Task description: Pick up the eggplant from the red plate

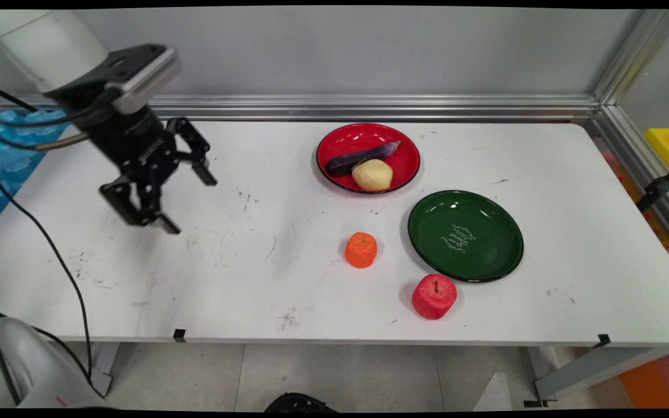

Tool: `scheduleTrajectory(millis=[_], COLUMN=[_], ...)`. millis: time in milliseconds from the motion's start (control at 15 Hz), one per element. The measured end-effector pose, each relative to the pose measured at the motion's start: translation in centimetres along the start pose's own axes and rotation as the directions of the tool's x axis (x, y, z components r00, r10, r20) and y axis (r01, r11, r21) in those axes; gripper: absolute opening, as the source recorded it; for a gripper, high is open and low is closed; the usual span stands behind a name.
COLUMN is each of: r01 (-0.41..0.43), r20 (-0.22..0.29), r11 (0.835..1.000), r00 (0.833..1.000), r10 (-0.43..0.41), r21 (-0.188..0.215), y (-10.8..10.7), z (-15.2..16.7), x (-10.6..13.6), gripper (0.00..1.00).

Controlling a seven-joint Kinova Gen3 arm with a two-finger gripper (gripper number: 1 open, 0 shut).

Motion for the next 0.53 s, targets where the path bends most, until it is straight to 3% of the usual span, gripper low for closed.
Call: scheduleTrajectory(millis=[267,533], r01=[0.164,0.329], r20=[-0.038,-0.091], r11=[0.983,0.931], r00=[0.986,0.944], r10=[-0.161,-0.318], r21=[0.079,0.158], y=[-2.9,-6.4], z=[0.3,0.9], x=[0.6,1.3], gripper=[1.0,1.0])
